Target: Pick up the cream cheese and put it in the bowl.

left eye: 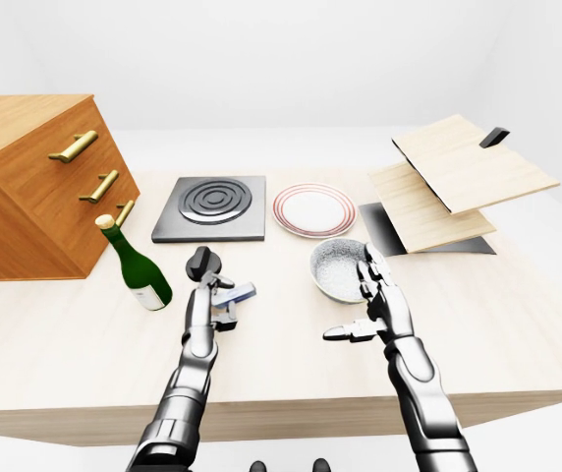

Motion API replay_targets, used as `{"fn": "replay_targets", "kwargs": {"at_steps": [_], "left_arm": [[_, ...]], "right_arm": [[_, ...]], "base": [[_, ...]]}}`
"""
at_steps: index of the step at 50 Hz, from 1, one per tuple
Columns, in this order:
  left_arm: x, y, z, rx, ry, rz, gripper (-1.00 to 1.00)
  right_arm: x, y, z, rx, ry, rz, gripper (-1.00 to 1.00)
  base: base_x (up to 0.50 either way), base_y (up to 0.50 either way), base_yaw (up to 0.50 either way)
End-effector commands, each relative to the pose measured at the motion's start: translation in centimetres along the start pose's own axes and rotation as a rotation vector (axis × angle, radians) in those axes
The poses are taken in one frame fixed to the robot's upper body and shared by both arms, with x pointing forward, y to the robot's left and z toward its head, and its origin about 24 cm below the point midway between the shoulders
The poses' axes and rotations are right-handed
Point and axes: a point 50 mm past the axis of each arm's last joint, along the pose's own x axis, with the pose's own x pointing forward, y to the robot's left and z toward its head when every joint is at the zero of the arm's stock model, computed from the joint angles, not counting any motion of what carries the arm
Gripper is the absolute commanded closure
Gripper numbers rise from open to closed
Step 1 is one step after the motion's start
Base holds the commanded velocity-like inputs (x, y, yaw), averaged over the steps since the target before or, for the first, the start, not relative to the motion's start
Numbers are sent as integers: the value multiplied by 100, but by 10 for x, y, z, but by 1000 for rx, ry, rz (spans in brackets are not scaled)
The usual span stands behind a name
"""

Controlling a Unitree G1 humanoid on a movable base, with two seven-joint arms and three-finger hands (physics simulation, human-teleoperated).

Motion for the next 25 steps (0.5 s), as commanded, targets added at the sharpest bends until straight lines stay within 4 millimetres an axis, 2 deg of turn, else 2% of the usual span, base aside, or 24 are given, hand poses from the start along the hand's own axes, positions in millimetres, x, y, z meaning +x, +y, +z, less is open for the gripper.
{"fn": "replay_targets", "kwargs": {"at_steps": [1,8,16,25], "left_arm": [[-2,-3,0,-87,15,-14,100],[-3,1,19,-126,-73,-16,100],[-10,6,64,-168,-273,-18,100],[-13,0,103,-172,-412,-29,100]], "right_arm": [[-2,2,4,18,-7,19,-100],[-2,3,2,3,0,24,-100],[-5,0,8,-3,-12,17,-100],[-10,-13,18,2,-36,-14,-100]], "base": [[0,0,0],[0,0,0],[0,0,0],[0,0,0]]}}
